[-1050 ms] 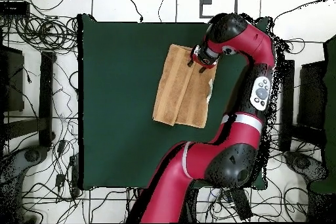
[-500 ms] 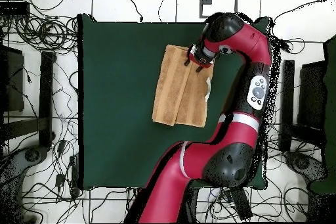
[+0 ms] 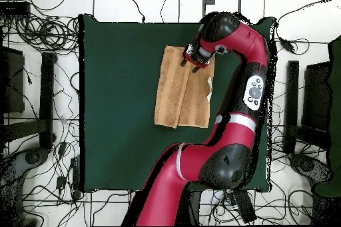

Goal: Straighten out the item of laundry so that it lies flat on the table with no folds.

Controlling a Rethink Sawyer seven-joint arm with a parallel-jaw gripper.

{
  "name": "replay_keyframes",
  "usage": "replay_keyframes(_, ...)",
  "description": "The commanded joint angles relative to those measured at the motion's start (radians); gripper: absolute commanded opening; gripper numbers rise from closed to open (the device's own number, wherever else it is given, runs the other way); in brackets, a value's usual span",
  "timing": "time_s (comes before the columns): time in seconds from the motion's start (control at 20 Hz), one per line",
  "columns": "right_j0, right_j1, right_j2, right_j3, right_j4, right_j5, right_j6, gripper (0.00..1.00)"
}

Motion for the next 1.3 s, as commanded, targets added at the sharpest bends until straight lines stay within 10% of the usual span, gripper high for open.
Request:
replay_keyframes(0.05,0.15,-0.068,0.223,0.222,-0.061,0.047,0.055,1.0)
replay_keyframes(1.3,0.253,-0.369,0.496,0.663,-0.275,-0.023,0.006,1.0)
